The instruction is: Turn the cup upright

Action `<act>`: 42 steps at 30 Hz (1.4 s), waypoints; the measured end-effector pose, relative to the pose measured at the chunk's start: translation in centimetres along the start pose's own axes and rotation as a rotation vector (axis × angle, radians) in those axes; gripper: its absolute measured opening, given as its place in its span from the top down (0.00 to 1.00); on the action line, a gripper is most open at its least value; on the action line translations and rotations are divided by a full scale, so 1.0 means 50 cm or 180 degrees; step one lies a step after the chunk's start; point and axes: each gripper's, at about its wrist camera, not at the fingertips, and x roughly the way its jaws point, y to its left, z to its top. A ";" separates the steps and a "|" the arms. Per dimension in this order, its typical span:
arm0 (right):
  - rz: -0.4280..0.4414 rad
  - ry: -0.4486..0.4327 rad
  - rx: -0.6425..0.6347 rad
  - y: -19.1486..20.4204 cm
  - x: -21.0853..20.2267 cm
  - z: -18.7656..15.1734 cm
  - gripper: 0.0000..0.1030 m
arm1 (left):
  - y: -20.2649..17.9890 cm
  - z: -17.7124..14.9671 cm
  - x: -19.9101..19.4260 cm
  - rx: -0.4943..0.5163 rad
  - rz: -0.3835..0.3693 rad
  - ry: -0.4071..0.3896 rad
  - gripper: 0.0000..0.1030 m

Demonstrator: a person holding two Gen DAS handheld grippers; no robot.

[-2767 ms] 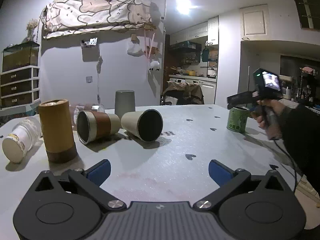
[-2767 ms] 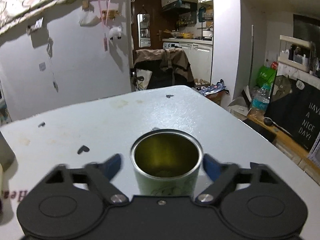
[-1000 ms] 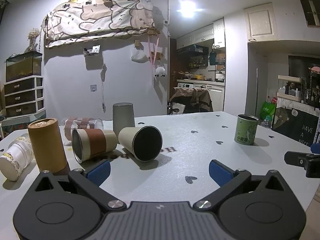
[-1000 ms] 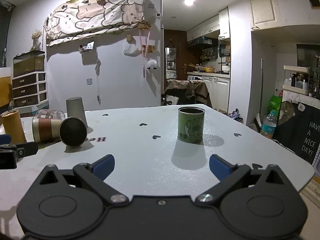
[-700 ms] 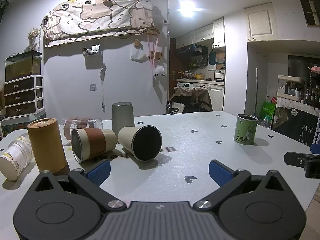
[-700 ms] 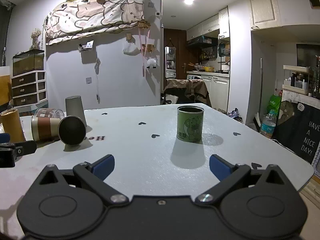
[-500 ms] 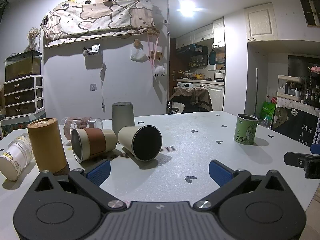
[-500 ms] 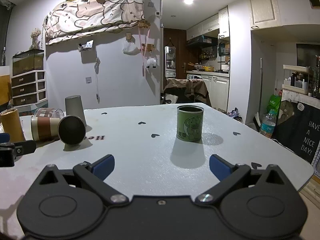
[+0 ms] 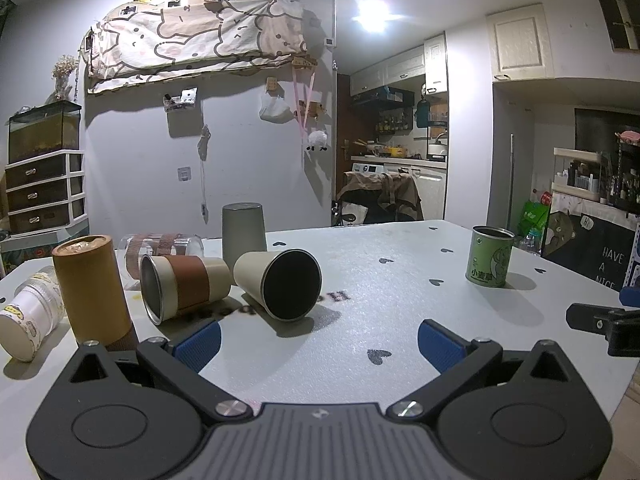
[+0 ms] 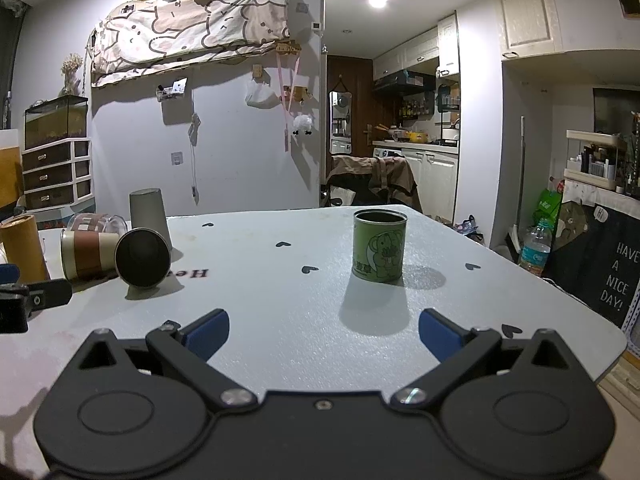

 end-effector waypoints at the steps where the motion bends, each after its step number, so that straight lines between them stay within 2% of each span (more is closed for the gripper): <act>1: -0.0001 -0.0001 0.0001 0.000 0.000 0.000 0.01 | 0.000 0.000 0.000 0.0000 0.0002 0.0002 0.00; 42: -0.0043 0.0041 0.0001 -0.005 0.000 -0.008 0.01 | -0.002 -0.001 0.000 0.0006 -0.0010 0.0009 0.00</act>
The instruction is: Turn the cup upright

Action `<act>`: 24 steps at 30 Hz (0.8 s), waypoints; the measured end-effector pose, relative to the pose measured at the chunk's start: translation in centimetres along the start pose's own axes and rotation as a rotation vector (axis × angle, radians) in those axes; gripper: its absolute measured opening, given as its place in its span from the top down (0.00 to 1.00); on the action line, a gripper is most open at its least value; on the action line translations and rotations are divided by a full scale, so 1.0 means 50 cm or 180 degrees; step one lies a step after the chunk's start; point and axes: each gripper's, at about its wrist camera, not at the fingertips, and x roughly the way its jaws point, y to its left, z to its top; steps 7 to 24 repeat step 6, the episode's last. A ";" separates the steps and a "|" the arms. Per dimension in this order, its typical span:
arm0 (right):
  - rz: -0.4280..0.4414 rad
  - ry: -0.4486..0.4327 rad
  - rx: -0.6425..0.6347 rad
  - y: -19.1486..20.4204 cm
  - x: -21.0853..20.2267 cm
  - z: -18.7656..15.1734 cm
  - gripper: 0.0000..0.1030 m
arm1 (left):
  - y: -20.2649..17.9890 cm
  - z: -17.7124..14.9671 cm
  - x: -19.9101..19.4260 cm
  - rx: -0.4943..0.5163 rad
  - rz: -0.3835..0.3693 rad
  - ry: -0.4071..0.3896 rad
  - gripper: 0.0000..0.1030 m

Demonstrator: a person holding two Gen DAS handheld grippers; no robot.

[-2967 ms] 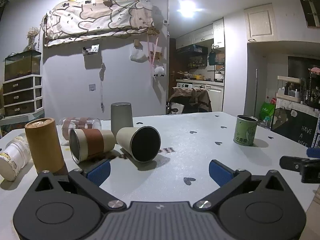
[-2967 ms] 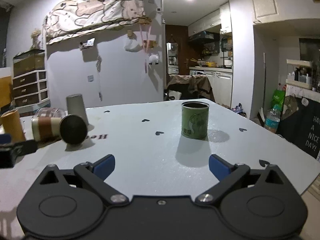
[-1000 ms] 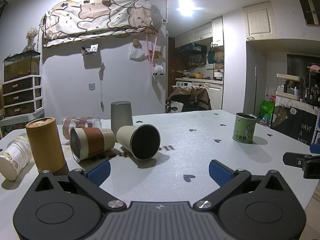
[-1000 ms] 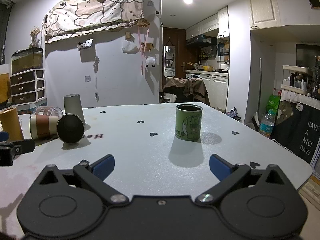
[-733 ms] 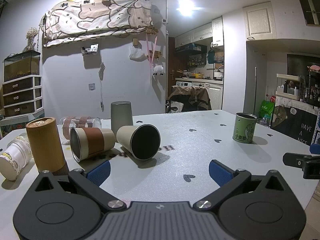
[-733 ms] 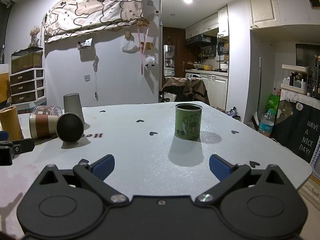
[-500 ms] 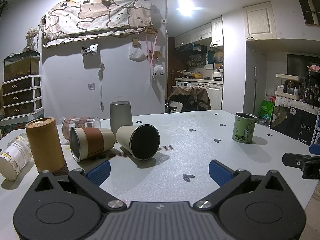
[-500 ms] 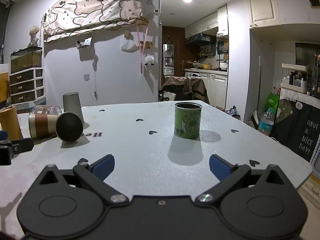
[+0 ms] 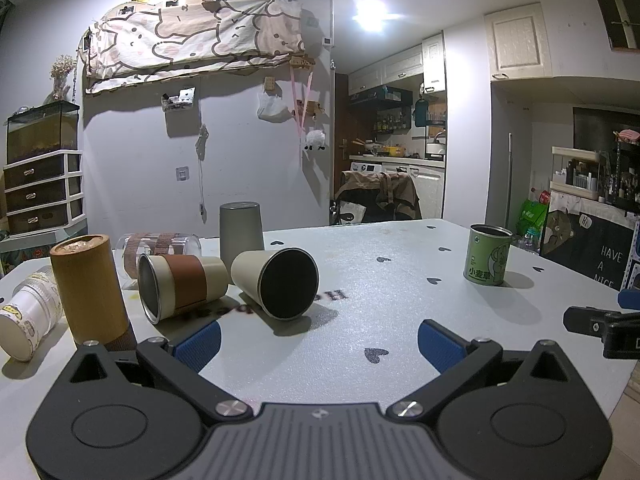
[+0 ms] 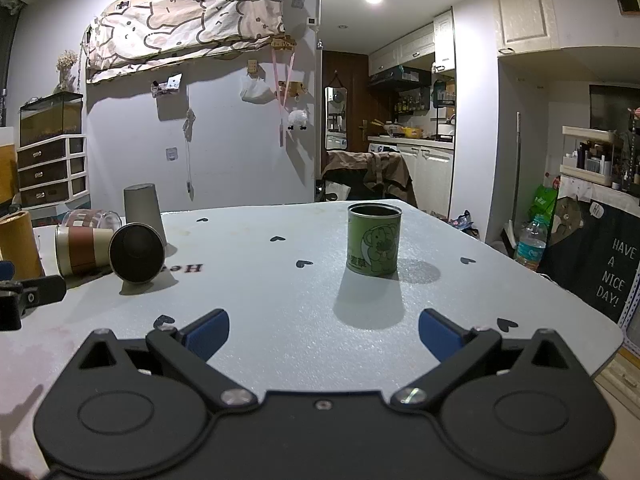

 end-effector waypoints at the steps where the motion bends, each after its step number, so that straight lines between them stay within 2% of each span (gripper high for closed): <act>1: 0.0001 -0.0001 -0.0001 -0.001 0.000 0.000 0.01 | -0.001 0.000 0.000 0.0002 -0.0004 0.0002 0.00; 24: -0.0007 0.0004 0.0002 -0.002 -0.001 -0.002 0.01 | -0.006 -0.002 0.000 0.0001 0.0005 0.0007 0.00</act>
